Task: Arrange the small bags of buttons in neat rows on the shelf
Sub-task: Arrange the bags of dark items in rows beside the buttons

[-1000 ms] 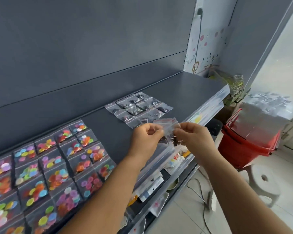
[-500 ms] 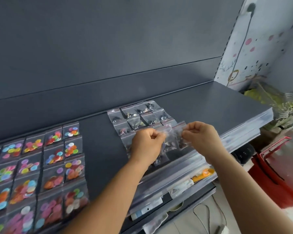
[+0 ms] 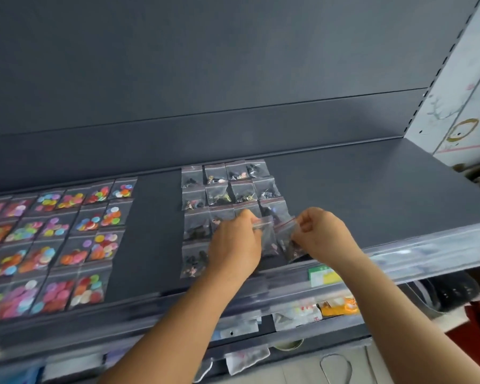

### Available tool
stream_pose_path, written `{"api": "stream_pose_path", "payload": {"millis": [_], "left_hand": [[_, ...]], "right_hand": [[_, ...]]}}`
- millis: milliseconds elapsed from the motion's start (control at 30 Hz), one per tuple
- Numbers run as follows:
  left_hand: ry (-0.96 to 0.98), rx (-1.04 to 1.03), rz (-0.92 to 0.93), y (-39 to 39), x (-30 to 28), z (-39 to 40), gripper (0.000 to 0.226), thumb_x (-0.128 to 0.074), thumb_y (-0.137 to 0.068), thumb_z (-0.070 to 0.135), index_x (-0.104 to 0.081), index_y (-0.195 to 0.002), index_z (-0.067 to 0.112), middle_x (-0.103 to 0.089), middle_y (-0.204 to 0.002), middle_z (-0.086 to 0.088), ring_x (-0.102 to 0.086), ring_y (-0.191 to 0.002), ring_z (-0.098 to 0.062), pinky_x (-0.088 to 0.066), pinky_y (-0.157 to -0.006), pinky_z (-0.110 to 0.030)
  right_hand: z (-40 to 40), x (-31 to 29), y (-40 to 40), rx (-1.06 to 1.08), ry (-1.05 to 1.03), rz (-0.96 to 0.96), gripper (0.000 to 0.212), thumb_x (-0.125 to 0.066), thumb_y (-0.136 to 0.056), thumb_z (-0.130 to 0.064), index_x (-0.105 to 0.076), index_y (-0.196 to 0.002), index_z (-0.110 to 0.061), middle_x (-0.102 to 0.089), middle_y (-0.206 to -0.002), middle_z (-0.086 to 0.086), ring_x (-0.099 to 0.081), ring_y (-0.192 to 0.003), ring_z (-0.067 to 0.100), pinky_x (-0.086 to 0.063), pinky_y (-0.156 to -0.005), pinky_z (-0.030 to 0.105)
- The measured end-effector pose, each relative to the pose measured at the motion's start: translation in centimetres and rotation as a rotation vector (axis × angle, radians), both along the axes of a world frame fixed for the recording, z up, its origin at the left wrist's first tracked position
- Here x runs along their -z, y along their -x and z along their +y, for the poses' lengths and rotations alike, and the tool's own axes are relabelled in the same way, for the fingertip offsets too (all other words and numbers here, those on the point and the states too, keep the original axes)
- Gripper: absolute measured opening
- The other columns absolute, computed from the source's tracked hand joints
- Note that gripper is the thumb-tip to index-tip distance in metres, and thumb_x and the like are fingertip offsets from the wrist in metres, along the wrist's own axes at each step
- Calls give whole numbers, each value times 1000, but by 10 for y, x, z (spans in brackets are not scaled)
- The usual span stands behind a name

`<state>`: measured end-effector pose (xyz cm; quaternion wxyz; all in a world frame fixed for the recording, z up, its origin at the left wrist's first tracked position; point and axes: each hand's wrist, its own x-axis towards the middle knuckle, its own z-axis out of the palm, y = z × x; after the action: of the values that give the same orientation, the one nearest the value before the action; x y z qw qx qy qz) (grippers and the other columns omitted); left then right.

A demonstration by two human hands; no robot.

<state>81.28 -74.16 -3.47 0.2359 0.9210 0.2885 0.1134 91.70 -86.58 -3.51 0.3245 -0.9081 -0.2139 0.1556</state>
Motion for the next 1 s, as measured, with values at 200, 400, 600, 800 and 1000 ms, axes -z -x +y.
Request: {"api": "stream_pose_path", "payload": {"millis": [200,400,600,800,1000], "left_hand": [[-228,123,-85,7,0,-5,38,-62,-89,24,-56,-126,22,-52,-117,3,-46,-109,-19,-44,-87,-32],[-156,258,53,19,8,-6,23,-53,-95,24,-71,-107,18,-63,-110,2,-50,-103,-20,-46,-88,-36],[-158,239,23,23,7,-9,25,-52,-95,25,-69,-110,15,-61,-114,4,-47,-104,-18,-43,-89,-33],[-206,228,124,24,5,-12,28,-50,-96,31,-68,-110,16,-61,-110,2,-46,-105,-18,-45,-88,-35],[-197,229,135,26,2,-14,26,-52,-95,27,-68,-109,11,-59,-109,-2,-48,-105,-20,-46,-88,-37]], "right_hand": [[-5,-1,-1,-209,4,-240,23,-69,-77,-19,-59,-97,-24,-45,-85,-6,-48,-70,15,-37,-63,26],[-7,1,4,-363,30,-236,11,-62,-80,-14,-72,-84,-16,-66,-78,7,-60,-68,24,-51,-62,33],[-3,2,10,-423,31,-280,6,-62,-80,-15,-69,-79,-15,-58,-69,6,-43,-55,11,-44,-53,29],[-4,-2,14,-464,50,-299,10,-63,-77,-12,-70,-80,-18,-58,-76,3,-51,-70,18,-46,-60,31],[-2,-2,15,-488,70,-261,15,-64,-79,-16,-70,-84,-29,-60,-85,1,-54,-75,17,-51,-62,30]]}}
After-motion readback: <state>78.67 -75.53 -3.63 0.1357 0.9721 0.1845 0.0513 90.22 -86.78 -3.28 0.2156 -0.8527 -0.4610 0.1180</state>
